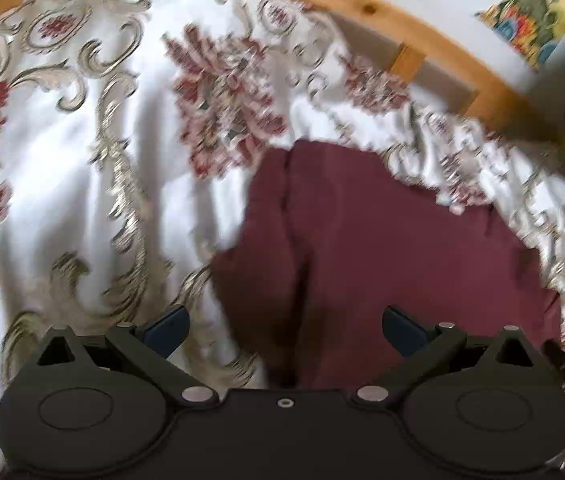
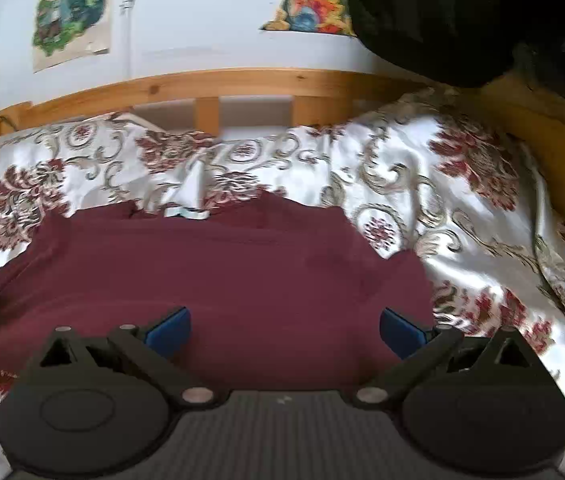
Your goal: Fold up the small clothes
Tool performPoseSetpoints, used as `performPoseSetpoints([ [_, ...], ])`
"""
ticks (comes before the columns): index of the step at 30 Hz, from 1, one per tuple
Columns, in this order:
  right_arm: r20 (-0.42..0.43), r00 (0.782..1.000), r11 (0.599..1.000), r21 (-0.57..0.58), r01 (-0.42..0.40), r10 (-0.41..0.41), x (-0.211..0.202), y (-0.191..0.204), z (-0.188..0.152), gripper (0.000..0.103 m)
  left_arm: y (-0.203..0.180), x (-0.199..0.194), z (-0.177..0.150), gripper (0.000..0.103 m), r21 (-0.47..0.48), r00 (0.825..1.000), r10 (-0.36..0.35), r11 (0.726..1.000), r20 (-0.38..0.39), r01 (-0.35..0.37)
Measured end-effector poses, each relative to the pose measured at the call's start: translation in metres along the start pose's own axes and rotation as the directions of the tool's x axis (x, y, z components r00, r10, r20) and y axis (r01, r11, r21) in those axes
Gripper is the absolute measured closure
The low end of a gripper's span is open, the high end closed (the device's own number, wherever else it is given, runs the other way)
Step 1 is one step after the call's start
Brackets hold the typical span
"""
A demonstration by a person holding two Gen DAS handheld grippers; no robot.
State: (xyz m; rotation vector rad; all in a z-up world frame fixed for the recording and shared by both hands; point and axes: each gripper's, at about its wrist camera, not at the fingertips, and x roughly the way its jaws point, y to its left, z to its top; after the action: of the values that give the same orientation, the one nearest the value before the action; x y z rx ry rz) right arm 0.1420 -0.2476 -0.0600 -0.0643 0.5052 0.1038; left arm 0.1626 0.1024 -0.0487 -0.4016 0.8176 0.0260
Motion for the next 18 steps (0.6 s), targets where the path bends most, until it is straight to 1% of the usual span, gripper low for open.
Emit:
performPoseSetpoints([
  [2, 0.008, 1.0, 0.999, -0.027, -0.016, 0.017, -0.001, 0.007, -0.001, 0.0, -0.005, 0.008, 0.004, 0.001, 0.012, 1.0, 0.004, 1.0, 0.006, -0.004],
  [6, 0.034, 0.997, 0.99, -0.126, -0.063, 0.068, -0.004, 0.027, -0.003, 0.0, -0.014, 0.038, 0.014, 0.001, 0.062, 0.998, 0.056, 0.997, 0.003, -0.056],
  [8, 0.045, 0.993, 0.972, -0.214, -0.098, 0.11, -0.006, 0.041, -0.006, 0.0, -0.011, 0.052, 0.016, 0.001, 0.066, 0.995, 0.092, 0.994, -0.029, -0.09],
  [11, 0.042, 0.988, 0.933, -0.337, -0.124, 0.147, -0.009, 0.062, -0.013, 0.0, 0.0, 0.061, 0.016, 0.001, 0.038, 0.992, 0.104, 0.994, -0.076, -0.101],
  [16, -0.016, 0.988, 0.874, -0.464, -0.142, 0.152, -0.001, 0.086, -0.025, 0.0, 0.01, 0.058, 0.016, 0.001, -0.01, 0.993, 0.08, 0.997, -0.086, -0.081],
  [18, -0.033, 0.99, 0.862, -0.487, -0.138, 0.14, 0.001, 0.091, -0.028, 0.0, 0.012, 0.056, 0.015, 0.001, -0.027, 0.994, 0.072, 0.997, -0.085, -0.075],
])
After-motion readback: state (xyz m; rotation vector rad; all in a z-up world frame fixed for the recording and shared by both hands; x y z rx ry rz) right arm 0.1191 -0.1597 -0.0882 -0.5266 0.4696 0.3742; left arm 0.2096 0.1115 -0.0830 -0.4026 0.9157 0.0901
